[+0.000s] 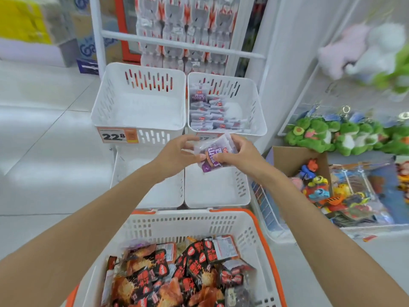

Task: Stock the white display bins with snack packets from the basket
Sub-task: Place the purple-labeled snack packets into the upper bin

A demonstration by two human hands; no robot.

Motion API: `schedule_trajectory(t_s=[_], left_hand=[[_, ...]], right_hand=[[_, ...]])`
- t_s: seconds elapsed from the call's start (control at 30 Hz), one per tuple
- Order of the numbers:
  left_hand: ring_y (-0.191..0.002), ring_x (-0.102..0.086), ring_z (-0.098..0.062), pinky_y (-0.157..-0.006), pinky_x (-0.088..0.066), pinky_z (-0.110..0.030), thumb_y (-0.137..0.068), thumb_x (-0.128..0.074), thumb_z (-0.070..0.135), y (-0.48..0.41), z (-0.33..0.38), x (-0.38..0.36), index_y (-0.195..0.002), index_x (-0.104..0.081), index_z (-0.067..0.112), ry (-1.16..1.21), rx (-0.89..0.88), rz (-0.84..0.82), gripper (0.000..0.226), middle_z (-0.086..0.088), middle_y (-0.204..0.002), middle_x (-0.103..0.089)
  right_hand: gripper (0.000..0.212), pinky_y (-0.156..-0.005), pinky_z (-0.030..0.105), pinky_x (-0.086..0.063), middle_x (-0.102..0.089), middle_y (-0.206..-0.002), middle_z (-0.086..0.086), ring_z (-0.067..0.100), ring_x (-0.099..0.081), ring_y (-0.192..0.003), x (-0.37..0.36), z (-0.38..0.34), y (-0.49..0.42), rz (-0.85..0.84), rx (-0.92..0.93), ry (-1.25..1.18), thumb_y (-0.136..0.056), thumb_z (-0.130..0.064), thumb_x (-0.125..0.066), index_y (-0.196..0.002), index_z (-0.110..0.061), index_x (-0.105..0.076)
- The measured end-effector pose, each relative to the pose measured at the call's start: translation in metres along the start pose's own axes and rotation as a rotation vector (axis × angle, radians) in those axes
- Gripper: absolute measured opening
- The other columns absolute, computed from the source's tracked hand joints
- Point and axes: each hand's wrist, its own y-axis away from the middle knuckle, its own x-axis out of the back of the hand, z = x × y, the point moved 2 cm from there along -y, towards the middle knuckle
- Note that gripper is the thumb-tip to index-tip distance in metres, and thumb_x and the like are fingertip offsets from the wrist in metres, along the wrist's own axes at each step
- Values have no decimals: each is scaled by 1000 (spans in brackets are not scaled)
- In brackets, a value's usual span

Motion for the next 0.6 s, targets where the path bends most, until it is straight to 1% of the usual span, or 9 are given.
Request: schedule_trajectory(t_s=[0.07, 0.13, 0.2, 0.27, 0.33, 0.4, 0.5, 0.57, 0.6], left_hand=[[-93, -64, -13, -80, -52, -23, -77, -81, 26, -38, 21, -1, -127, -56, 25, -75, -114, 51, 56, 3, -107, -62], [-100, -60, -13, -84, -47, -22, -78, -80, 32, -78, 38, 0, -130, -55, 23, -246, -215, 86, 59, 5, -113, -61], [-111, -57, -14, -93, -43, -25, -79, -77, 38, -117, 49, -1, -133, -54, 23, -390, -252, 45, 61, 6, -121, -59], [-127, -49, -19, -108, -34, -35, -76, -73, 55, -155, 50, -1, -137, -51, 30, -667, -258, 12, 69, 5, -136, -55], [-141, -31, -19, -117, -11, -46, -68, -61, 77, -183, 44, 2, -140, -45, 40, -986, -236, -46, 83, 8, -149, -43], [-147, -17, -16, -117, 7, -51, -59, -47, 87, -199, 32, 3, -144, -36, 43, -1082, -184, -126, 96, 11, -154, -34], [-148, -12, -13, -113, 18, -52, -58, -38, 90, -209, 14, 1, -146, -30, 42, -1142, -176, -147, 101, 14, -155, -31], [-148, -15, -12, -113, 19, -54, -63, -41, 89, -209, 6, 0, -146, -30, 42, -1181, -236, -111, 96, 15, -155, -31], [-147, -18, -11, -113, 18, -54, -65, -43, 88, -209, 4, 0, -146, -32, 43, -1178, -266, -94, 94, 15, -154, -34]], right_hand=[[34, -76, 28, -57, -72, -101, -1, 11, -69, -86, 39, -11, -27, 113, 65, 91, -78, -12, -80, -107, -18, -63], [33, -76, 29, -55, -71, -100, -5, 12, -68, -87, 79, -19, -59, 234, 111, 175, -77, -18, -81, -102, -24, -62], [36, -70, 21, -47, -66, -95, -9, 8, -62, -82, 112, -20, -94, 338, 149, 304, -76, -23, -81, -103, -24, -58], [41, -61, 14, -37, -60, -93, -10, 9, -54, -77, 133, -16, -130, 388, 190, 500, -78, -24, -80, -109, -21, -54], [49, -63, 22, -35, -59, -101, -4, 17, -53, -84, 141, -6, -164, 349, 234, 676, -79, -24, -79, -119, -18, -52], [50, -69, 30, -37, -60, -106, 1, 22, -54, -90, 137, 8, -193, 265, 266, 860, -82, -28, -75, -123, -17, -50], [50, -70, 32, -40, -58, -114, 3, 22, -54, -91, 126, 34, -221, 142, 242, 1107, -87, -35, -69, -128, -22, -44], [53, -70, 31, -36, -54, -114, 2, 23, -53, -97, 126, 46, -229, 94, 228, 1145, -88, -32, -69, -130, -21, -40], [51, -69, 31, -34, -51, -109, 1, 24, -53, -99, 128, 50, -232, 91, 234, 1162, -88, -32, -69, -127, -21, -39]])
